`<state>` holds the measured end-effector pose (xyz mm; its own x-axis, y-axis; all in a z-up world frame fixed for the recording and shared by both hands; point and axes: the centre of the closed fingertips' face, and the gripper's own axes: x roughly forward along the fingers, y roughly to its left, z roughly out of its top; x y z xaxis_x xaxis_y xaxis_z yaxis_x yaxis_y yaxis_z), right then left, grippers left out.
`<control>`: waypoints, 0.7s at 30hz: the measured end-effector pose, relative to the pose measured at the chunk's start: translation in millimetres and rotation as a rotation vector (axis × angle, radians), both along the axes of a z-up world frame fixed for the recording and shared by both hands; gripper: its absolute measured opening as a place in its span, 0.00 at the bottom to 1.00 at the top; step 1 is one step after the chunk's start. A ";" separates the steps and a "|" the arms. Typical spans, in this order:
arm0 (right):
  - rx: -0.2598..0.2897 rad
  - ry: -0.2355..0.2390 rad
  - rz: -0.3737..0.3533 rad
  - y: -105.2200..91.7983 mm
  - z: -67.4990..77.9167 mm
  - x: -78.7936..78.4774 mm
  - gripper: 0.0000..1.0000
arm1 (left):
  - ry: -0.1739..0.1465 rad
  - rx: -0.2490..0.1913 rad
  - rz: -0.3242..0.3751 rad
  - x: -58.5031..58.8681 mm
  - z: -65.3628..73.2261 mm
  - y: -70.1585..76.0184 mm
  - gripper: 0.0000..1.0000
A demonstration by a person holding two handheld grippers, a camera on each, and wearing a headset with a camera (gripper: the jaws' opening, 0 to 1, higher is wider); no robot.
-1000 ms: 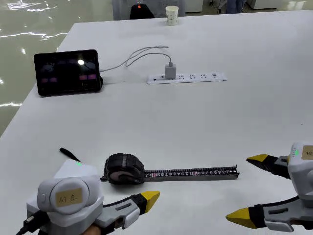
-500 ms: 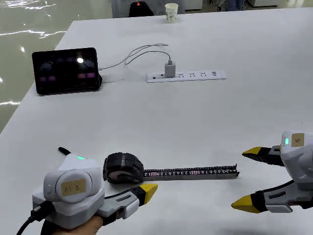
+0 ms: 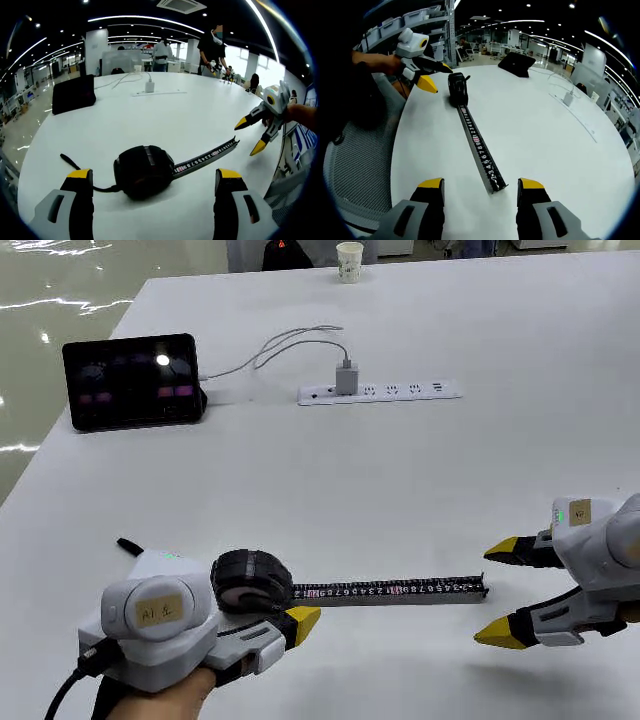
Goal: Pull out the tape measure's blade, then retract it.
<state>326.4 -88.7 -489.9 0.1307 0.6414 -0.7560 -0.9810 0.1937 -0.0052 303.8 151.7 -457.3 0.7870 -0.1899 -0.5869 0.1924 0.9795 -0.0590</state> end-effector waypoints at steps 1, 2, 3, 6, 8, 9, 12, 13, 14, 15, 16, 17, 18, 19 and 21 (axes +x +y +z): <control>-0.006 0.001 0.010 -0.2 -1.9 0.9 0.55 | 0.001 -0.001 0.002 0.7 -0.9 -0.1 0.99; -0.011 0.001 0.014 -0.7 -3.4 1.8 0.53 | 0.003 0.001 0.003 1.1 -1.4 0.1 0.99; -0.019 0.003 0.024 -1.3 -5.6 2.4 0.52 | 0.006 0.003 0.005 1.5 -2.1 0.1 0.99; -0.030 0.004 0.045 -2.0 -9.7 4.4 0.47 | 0.007 -0.002 0.008 3.0 -3.7 -0.4 0.98; -0.037 0.004 0.054 -2.4 -12.2 7.0 0.45 | 0.011 -0.004 0.012 3.9 -4.9 -0.2 0.98; -0.040 0.005 0.057 -2.3 -12.6 7.6 0.44 | 0.013 -0.005 0.014 4.4 -5.5 0.2 0.98; -0.048 0.012 0.076 -2.9 -16.1 9.2 0.38 | 0.016 -0.011 0.021 6.5 -7.6 1.2 0.96; -0.054 0.013 0.079 -3.0 -17.9 10.8 0.37 | 0.018 -0.012 0.023 7.3 -7.9 1.3 0.96; -0.057 0.013 0.082 -3.2 -18.8 11.6 0.36 | 0.018 -0.011 0.024 7.7 -8.0 1.5 0.95; -0.060 0.013 0.091 -3.2 -19.5 12.4 0.35 | 0.021 -0.013 0.027 8.3 -8.7 1.9 0.94; -0.061 0.011 0.097 -3.4 -19.9 13.0 0.34 | 0.021 -0.015 0.029 8.8 -9.1 2.1 0.93; -0.062 0.011 0.102 -3.4 -20.3 13.7 0.31 | 0.021 -0.017 0.031 9.3 -9.3 2.2 0.92; -0.066 0.013 0.103 -3.7 -21.5 15.6 0.30 | 0.023 -0.020 0.033 9.8 -9.7 2.3 0.91; -0.069 0.015 0.104 -4.1 -22.1 16.3 0.30 | 0.026 -0.021 0.034 10.0 -10.3 2.4 0.90; -0.081 0.015 0.121 -4.8 -23.6 15.8 0.27 | 0.028 -0.024 0.041 10.8 -11.3 3.4 0.88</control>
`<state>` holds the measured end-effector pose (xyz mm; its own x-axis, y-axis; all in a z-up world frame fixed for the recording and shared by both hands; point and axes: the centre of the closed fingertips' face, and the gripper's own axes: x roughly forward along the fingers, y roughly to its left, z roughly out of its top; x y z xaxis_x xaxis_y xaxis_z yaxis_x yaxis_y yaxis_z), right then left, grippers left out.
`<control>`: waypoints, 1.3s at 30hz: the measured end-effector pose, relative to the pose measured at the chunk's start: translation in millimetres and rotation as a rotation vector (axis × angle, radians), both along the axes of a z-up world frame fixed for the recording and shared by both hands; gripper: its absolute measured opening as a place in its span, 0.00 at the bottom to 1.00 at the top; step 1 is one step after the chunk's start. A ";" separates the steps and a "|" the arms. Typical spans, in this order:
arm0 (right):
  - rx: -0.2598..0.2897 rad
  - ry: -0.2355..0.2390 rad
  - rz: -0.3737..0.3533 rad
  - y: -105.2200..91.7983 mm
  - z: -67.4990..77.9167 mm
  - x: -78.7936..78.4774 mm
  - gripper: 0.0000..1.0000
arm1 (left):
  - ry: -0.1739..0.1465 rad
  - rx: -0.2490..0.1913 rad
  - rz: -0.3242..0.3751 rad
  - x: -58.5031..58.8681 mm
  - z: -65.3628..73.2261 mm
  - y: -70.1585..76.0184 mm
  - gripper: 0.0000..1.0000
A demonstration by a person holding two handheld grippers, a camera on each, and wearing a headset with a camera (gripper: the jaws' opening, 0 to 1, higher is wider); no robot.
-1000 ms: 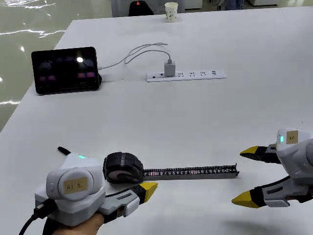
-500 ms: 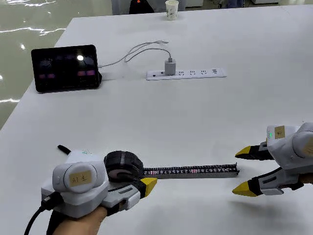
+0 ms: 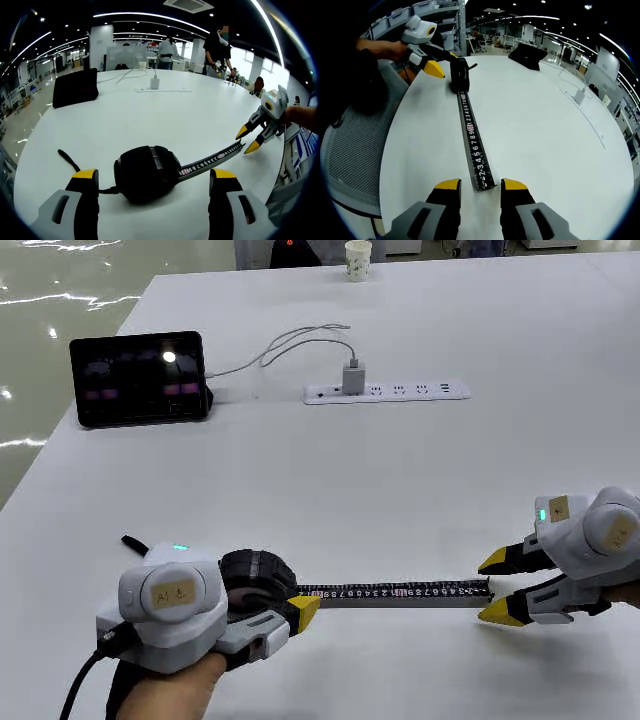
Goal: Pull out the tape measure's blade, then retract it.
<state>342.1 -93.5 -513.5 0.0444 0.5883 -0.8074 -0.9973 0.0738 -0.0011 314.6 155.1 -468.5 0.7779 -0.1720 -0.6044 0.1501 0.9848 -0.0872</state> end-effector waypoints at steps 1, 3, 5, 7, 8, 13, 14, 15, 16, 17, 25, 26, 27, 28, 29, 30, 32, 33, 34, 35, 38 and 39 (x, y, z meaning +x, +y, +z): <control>-0.004 -0.003 0.009 -0.2 -0.6 0.2 0.26 | 0.001 -0.002 0.003 0.5 -0.6 0.6 0.87; -0.008 -0.002 0.016 -1.1 -2.2 1.1 0.24 | 0.004 -0.008 0.014 1.6 -2.1 2.2 0.84; -0.011 -0.003 0.027 -0.9 -3.5 1.5 0.22 | 0.009 -0.015 0.028 2.2 -3.5 3.8 0.81; -0.020 -0.003 0.040 -1.9 -6.4 1.9 0.20 | 0.011 -0.023 0.043 3.3 -5.4 5.5 0.79; -0.024 -0.005 0.045 -2.5 -7.6 1.8 0.19 | 0.016 -0.028 0.051 3.5 -6.6 6.4 0.77; -0.017 -0.011 0.056 -2.3 -8.0 4.1 0.16 | 0.029 -0.041 0.086 5.5 -9.9 10.5 0.71; -0.014 -0.007 0.055 -1.8 -7.6 3.7 0.16 | 0.031 -0.043 0.092 6.3 -10.7 11.1 0.70; -0.012 -0.007 0.054 -1.6 -7.4 4.3 0.16 | 0.032 -0.044 0.095 7.2 -11.3 11.4 0.69; -0.011 -0.007 0.054 -1.7 -7.4 4.4 0.15 | 0.033 -0.045 0.097 7.9 -11.5 11.4 0.68; -0.009 -0.007 0.058 -1.4 -7.2 4.1 0.14 | 0.033 -0.046 0.099 9.0 -11.4 11.1 0.67; -0.006 0.002 0.071 -0.3 -7.7 3.8 0.12 | 0.040 -0.050 0.105 13.8 -12.6 8.2 0.63; -0.006 0.002 0.073 -0.2 -7.6 3.4 0.12 | 0.041 -0.050 0.107 14.1 -12.9 8.3 0.62; -0.006 0.003 0.075 -0.2 -7.6 3.3 0.12 | 0.044 -0.049 0.111 14.6 -13.6 8.4 0.62; -0.006 0.003 0.076 0.0 -7.4 3.1 0.12 | 0.045 -0.049 0.113 15.2 -14.0 8.5 0.61; -0.007 0.004 0.077 0.0 -7.4 3.0 0.11 | 0.047 -0.049 0.116 15.7 -14.4 8.5 0.60; -0.009 0.004 0.083 0.1 -7.1 2.6 0.11 | 0.049 -0.050 0.117 16.3 -14.7 8.2 0.60; -0.014 0.002 0.094 0.6 -6.3 2.0 0.11 | 0.048 -0.048 0.122 17.7 -14.8 8.1 0.59; -0.016 0.001 0.098 0.6 -6.3 1.9 0.11 | 0.049 -0.047 0.123 18.4 -15.1 8.1 0.59; -0.018 -0.001 0.103 0.1 -6.2 1.9 0.11 | 0.050 -0.048 0.126 19.6 -15.2 7.6 0.59; -0.019 -0.001 0.104 0.0 -6.2 1.9 0.11 | 0.052 -0.048 0.126 20.3 -15.5 6.9 0.59; -0.022 -0.006 0.111 0.2 -6.2 1.8 0.10 | 0.060 -0.038 0.129 21.7 -17.2 7.3 0.59; -0.022 -0.006 0.110 0.2 -6.1 1.8 0.10 | 0.062 -0.037 0.131 21.8 -17.8 7.6 0.59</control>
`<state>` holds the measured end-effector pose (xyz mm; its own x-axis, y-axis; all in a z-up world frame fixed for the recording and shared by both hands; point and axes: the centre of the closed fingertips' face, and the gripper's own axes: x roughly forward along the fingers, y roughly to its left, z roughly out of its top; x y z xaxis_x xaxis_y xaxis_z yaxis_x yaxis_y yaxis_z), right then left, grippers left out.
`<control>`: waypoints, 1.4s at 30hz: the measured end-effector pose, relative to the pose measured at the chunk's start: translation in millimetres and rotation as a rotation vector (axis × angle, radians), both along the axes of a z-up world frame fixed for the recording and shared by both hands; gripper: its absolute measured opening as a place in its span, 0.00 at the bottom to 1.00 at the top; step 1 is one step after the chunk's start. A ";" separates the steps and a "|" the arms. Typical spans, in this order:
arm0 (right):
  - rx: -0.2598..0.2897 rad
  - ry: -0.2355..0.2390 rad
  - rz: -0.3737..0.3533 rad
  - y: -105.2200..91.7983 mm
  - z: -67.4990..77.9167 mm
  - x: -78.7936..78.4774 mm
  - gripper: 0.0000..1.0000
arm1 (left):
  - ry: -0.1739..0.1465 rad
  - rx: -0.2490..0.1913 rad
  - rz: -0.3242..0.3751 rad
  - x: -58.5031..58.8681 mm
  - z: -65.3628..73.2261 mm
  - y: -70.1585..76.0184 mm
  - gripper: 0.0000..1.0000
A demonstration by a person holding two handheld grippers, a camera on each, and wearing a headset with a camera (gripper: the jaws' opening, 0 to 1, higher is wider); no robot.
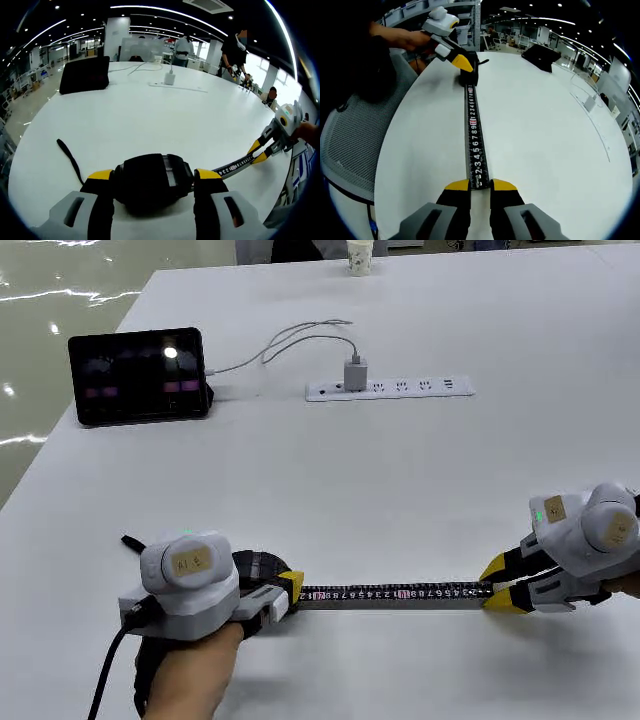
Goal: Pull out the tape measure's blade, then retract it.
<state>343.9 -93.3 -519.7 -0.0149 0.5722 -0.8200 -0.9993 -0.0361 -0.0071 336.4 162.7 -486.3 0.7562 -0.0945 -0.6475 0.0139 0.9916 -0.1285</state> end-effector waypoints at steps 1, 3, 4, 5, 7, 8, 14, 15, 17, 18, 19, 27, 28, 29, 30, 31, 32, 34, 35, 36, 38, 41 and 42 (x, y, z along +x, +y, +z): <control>0.000 0.000 0.000 -0.2 -0.1 0.6 0.10 | 0.002 0.001 0.002 0.0 -0.3 0.1 0.60; -0.002 -0.001 0.002 -0.2 -0.5 0.9 0.10 | 0.008 0.006 0.006 0.1 -1.1 0.2 0.60; -0.004 -0.002 0.005 -0.2 -0.5 0.8 0.10 | 0.010 0.007 0.008 0.3 -1.5 0.2 0.60; -0.007 -0.004 0.008 -0.6 -0.9 1.5 0.10 | 0.015 0.013 0.010 0.5 -2.1 0.1 0.60; -0.011 -0.005 0.010 -0.4 -1.3 1.8 0.10 | 0.019 0.018 0.012 0.4 -2.3 0.3 0.60; -0.013 -0.007 0.012 -0.6 -1.4 1.9 0.10 | 0.022 0.022 0.014 0.1 -2.4 0.3 0.60; -0.017 -0.008 0.012 -1.5 -2.1 2.4 0.09 | 0.038 0.035 0.008 -0.8 -3.4 0.6 0.59; -0.018 -0.010 0.014 -1.4 -2.3 2.5 0.09 | 0.040 0.043 0.005 -0.8 -3.5 0.7 0.59; -0.021 -0.011 0.017 -1.5 -2.5 2.6 0.09 | 0.049 0.045 0.004 -1.8 -3.9 0.0 0.58; -0.022 -0.011 0.018 -1.5 -2.5 2.5 0.09 | 0.049 0.046 0.007 -1.6 -3.9 0.1 0.58; -0.022 -0.011 0.018 -1.3 -2.5 2.5 0.09 | 0.052 0.049 0.003 -1.7 -3.9 0.1 0.58; -0.025 -0.009 0.017 -1.9 -3.2 1.7 0.09 | 0.044 0.060 0.002 -2.6 -3.3 0.7 0.56; -0.026 -0.009 0.018 -2.0 -3.3 1.5 0.09 | 0.036 0.060 0.002 -2.3 -2.8 1.0 0.56; -0.027 -0.009 0.018 -2.0 -3.3 1.5 0.09 | 0.034 0.062 0.001 -2.5 -2.8 0.9 0.55; -0.027 -0.009 0.018 -2.1 -3.3 1.2 0.09 | 0.035 0.063 0.001 -2.3 -2.9 1.0 0.55; -0.029 -0.008 0.017 -2.1 -3.2 1.0 0.09 | 0.037 0.064 0.000 -2.1 -2.9 1.2 0.55; -0.029 -0.009 0.018 -2.0 -3.2 0.9 0.09 | 0.038 0.064 0.001 -1.8 -3.0 1.2 0.55; -0.031 -0.010 0.019 -2.3 -3.4 1.0 0.09 | 0.042 0.063 0.000 -1.9 -3.0 1.2 0.55; -0.031 -0.009 0.018 -2.5 -3.3 1.1 0.09 | 0.042 0.064 0.000 -2.1 -3.0 1.1 0.55; -0.031 -0.010 0.019 -2.6 -3.3 1.0 0.09 | 0.045 0.064 0.000 -2.2 -3.0 1.1 0.55; -0.033 -0.010 0.019 -2.7 -3.3 1.1 0.09 | 0.049 0.063 0.004 -2.2 -3.2 1.2 0.55; -0.035 -0.010 0.020 -2.3 -3.3 1.0 0.09 | 0.051 0.061 0.004 -2.7 -3.1 1.2 0.55; -0.035 -0.009 0.020 -2.3 -3.3 0.9 0.09 | 0.051 0.061 0.005 -2.8 -2.9 1.2 0.55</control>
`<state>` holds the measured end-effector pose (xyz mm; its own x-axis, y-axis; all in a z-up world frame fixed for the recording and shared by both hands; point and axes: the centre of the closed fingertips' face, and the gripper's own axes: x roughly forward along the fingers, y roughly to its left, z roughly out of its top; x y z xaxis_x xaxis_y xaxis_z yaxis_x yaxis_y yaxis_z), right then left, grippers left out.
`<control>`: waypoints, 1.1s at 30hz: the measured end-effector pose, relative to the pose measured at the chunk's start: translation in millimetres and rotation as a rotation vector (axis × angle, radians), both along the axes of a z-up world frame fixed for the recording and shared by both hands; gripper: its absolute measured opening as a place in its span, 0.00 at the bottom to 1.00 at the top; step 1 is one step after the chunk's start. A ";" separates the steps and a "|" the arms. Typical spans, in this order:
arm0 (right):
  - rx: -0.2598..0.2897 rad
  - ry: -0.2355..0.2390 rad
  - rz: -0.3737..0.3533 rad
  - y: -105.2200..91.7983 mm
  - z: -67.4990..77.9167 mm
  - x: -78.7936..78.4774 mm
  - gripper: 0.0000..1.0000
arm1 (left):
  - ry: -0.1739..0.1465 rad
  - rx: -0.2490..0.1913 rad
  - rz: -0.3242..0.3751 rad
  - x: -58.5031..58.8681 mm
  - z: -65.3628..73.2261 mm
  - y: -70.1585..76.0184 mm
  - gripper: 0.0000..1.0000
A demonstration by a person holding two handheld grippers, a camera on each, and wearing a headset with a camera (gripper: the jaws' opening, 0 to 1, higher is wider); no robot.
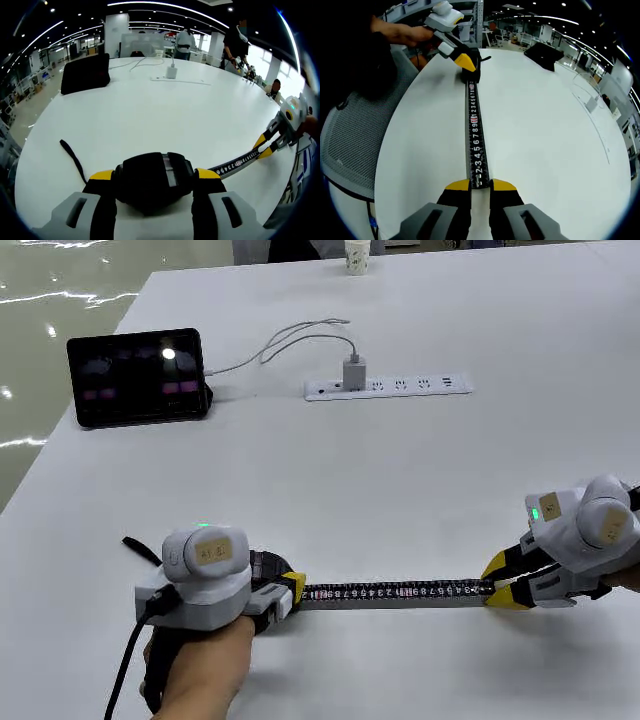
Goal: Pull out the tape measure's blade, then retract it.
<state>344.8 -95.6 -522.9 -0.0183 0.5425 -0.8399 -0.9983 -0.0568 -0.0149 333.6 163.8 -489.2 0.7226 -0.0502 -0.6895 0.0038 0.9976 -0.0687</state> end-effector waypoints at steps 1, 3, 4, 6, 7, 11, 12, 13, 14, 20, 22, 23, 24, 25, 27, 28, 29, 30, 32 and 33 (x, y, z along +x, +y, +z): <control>-0.001 0.001 0.000 -0.1 0.0 0.0 0.09 | 0.001 0.000 0.000 -0.3 0.0 0.0 0.55; -0.003 0.000 0.002 0.0 0.1 -0.2 0.09 | -0.001 -0.001 0.001 -0.3 -0.1 0.0 0.55; -0.004 0.000 0.002 0.1 0.2 -0.2 0.09 | -0.003 -0.003 0.001 -0.1 -0.1 0.3 0.55; -0.004 0.002 0.000 0.1 0.4 -0.3 0.09 | -0.004 -0.005 0.002 0.1 -0.2 0.4 0.55; -0.004 0.002 -0.001 0.2 0.5 -0.3 0.09 | -0.003 -0.006 0.002 0.1 -0.2 0.4 0.55; -0.006 0.002 0.000 0.1 0.7 -0.4 0.09 | -0.003 -0.008 0.001 0.1 -0.1 0.3 0.55; -0.006 0.002 0.000 0.1 0.7 -0.6 0.09 | -0.003 -0.009 0.001 0.1 -0.1 0.2 0.55; -0.006 0.002 0.000 0.1 0.9 -0.5 0.09 | -0.003 -0.009 0.001 0.1 -0.2 0.3 0.55; -0.006 0.003 -0.001 0.1 1.0 -0.6 0.09 | -0.003 -0.010 0.001 0.2 -0.2 0.4 0.55; -0.003 0.004 -0.001 1.1 0.9 -0.6 0.09 | -0.003 -0.018 0.003 0.2 -0.3 0.7 0.55; -0.001 0.005 0.000 3.2 0.9 -0.6 0.09 | -0.003 -0.020 0.004 0.2 -0.3 0.8 0.55; 0.000 0.005 0.001 4.5 0.8 -0.6 0.09 | -0.003 -0.021 0.005 0.4 -0.4 0.9 0.55; 0.000 0.005 0.001 5.1 0.8 -0.7 0.09 | -0.003 -0.021 0.005 0.6 -0.5 0.9 0.55; 0.000 0.005 0.002 5.6 0.8 -0.4 0.09 | -0.003 -0.022 0.005 0.6 -0.5 1.1 0.55; 0.003 0.006 0.003 6.7 0.7 -0.4 0.09 | -0.002 -0.025 0.005 0.5 -0.5 1.1 0.55; 0.004 0.006 0.004 7.2 0.7 -0.5 0.09 | -0.002 -0.026 0.006 0.6 -0.6 1.3 0.55; 0.005 0.006 0.006 8.3 0.9 -0.5 0.09 | -0.002 -0.026 0.006 0.6 -0.6 1.4 0.55; 0.006 0.007 0.006 9.0 0.9 -0.5 0.09 | -0.001 -0.027 0.006 0.4 -0.6 1.2 0.55; 0.008 0.007 0.006 10.2 0.9 -0.7 0.09 | -0.001 -0.029 0.007 0.2 -0.5 1.1 0.55; 0.010 0.005 0.007 11.5 1.1 -0.6 0.09 | -0.001 -0.030 0.008 0.1 -0.5 1.2 0.55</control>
<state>344.3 -84.2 -521.8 -0.0265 0.5505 -0.8344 -0.9979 -0.0637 -0.0104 333.7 165.1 -489.7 0.7237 -0.0652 -0.6871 -0.0044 0.9951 -0.0991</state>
